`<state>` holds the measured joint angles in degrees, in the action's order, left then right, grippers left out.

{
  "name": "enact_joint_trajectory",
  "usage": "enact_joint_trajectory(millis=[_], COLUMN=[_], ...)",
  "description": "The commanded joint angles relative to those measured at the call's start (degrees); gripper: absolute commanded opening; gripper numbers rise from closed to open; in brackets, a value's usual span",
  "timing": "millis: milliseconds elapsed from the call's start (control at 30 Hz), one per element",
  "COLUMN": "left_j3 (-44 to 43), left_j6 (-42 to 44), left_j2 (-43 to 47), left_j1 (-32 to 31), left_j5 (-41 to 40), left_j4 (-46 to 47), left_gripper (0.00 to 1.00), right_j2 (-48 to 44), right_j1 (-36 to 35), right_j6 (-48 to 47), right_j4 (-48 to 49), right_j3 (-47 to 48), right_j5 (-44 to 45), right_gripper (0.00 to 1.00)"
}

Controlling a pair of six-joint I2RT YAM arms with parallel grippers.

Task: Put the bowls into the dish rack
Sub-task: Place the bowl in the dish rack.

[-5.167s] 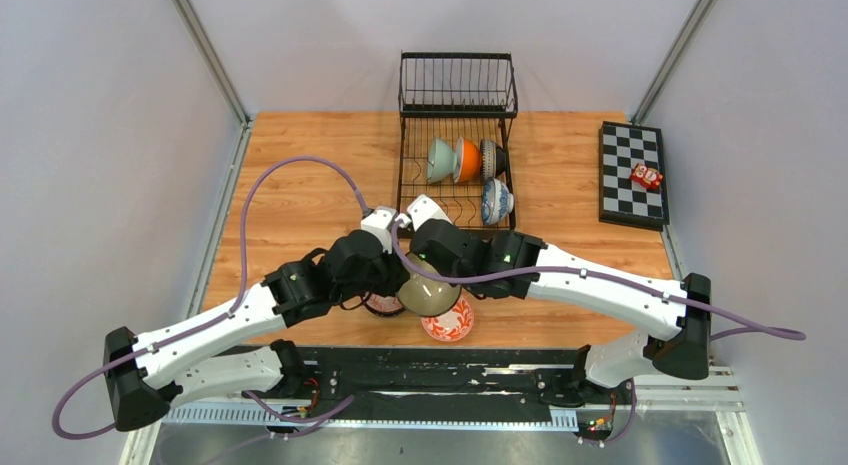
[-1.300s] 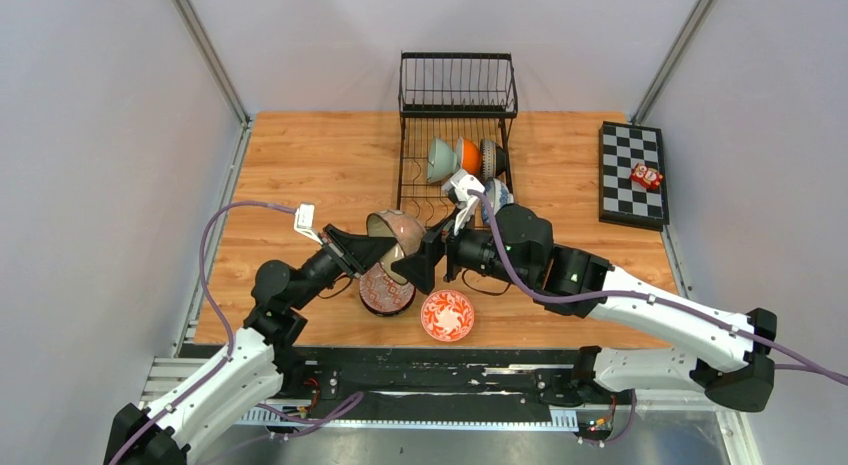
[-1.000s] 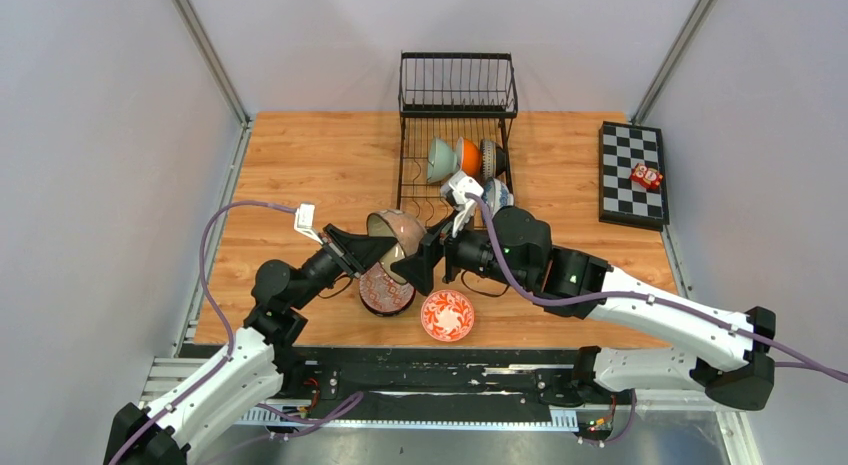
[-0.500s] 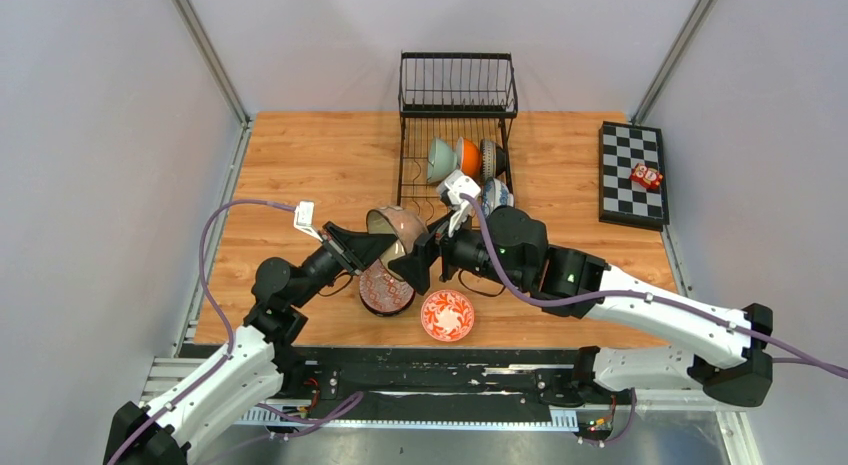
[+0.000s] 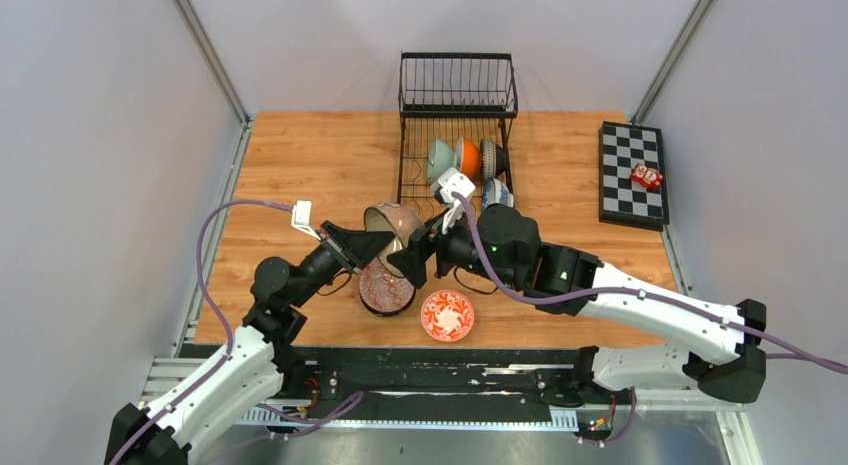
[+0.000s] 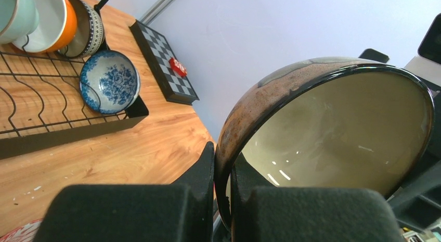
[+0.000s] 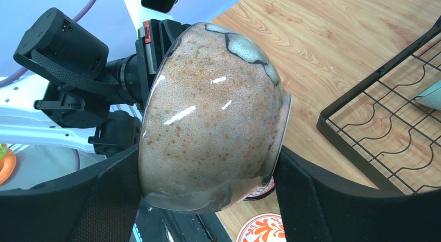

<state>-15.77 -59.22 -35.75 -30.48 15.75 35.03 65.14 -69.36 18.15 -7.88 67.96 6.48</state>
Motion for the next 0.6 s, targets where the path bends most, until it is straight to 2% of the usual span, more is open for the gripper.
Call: enact_joint_trajectory(millis=[0,33,67,100,467,567], left_j3=[-2.7,-2.6,-2.6,-2.5,-2.6,-2.6], left_j6=[-1.2,-1.4,-1.7,-2.2,-3.6,-3.8], left_j2=[-0.5,-0.6,-0.8,-1.0,-2.4,-2.6], left_j1=[0.2,0.2,0.2,0.2,0.2,0.2], left_j5=[-1.2,-1.0,-0.9,-0.6,0.2,0.2], left_j4=[3.8,4.1,4.7,5.2,5.9,5.3], left_gripper=[0.00,0.00,0.00,0.00,0.00,0.09], right_j2=[1.2,1.3,1.3,1.2,-1.6,-2.2], right_j1=[-3.1,-3.1,-3.1,-3.1,-3.4,-3.3], right_j6=[0.6,0.5,0.4,0.4,-0.1,-0.1], right_j4=[3.9,4.0,4.3,4.4,6.0,6.1], right_j3=[2.3,2.2,2.1,1.9,0.0,-0.3], right_j5=[-6.8,-6.7,-6.7,-6.7,-6.6,-3.5], right_gripper=[0.74,0.53,0.19,0.05,0.02,0.02])
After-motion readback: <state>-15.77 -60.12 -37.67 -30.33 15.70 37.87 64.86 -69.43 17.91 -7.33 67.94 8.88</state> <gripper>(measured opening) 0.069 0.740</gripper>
